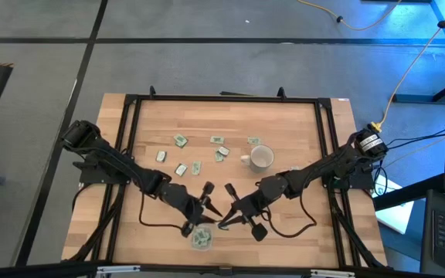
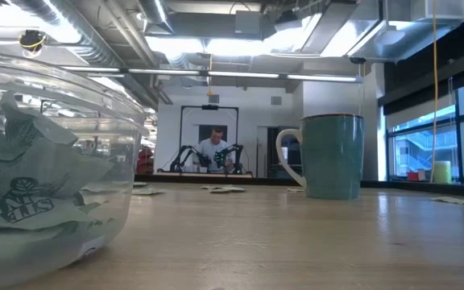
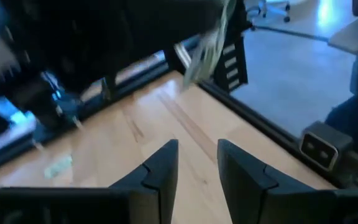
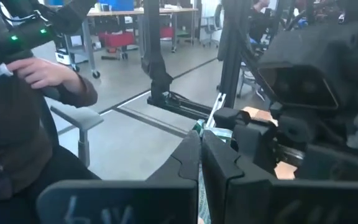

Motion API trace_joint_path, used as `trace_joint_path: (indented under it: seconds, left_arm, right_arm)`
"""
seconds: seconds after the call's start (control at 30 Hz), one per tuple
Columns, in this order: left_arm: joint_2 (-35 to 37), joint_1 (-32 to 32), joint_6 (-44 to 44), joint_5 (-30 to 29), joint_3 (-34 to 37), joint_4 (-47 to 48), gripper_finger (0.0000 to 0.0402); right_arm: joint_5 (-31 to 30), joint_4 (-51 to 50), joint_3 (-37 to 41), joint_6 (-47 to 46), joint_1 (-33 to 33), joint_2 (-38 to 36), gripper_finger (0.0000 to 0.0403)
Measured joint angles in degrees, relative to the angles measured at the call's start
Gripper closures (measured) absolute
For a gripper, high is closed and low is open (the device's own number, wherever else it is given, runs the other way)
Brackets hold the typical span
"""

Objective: Pick and place Stevia / Truvia into bins
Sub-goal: Put the green stevia packet into the transparent bin

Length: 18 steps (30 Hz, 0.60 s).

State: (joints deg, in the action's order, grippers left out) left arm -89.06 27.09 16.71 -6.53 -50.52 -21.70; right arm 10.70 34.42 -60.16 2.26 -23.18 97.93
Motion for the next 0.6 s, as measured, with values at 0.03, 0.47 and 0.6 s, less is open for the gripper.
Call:
trace_joint_path:
  seconds: [0.03, 0.47, 0.6]
  left_arm:
    - [0.0, 0.0, 1.0, 0.0, 0.0, -1.1, 0.0294]
    - [0.0, 0.0, 8.1, 1.4, 0.0, -8.4, 0.0294]
    - [0.0, 0.0, 10.1, 1.7, 0.0, -9.5, 0.0292]
  right_arm:
    - [0.0, 0.4, 0.0, 0.0, 0.0, 0.0, 0.0397]
    - [0.0, 1.9, 0.0, 1.2, 0.0, 0.0, 0.0397]
    - [0.0, 2.0, 0.0, 1.3, 0.0, 0.0, 0.0397]
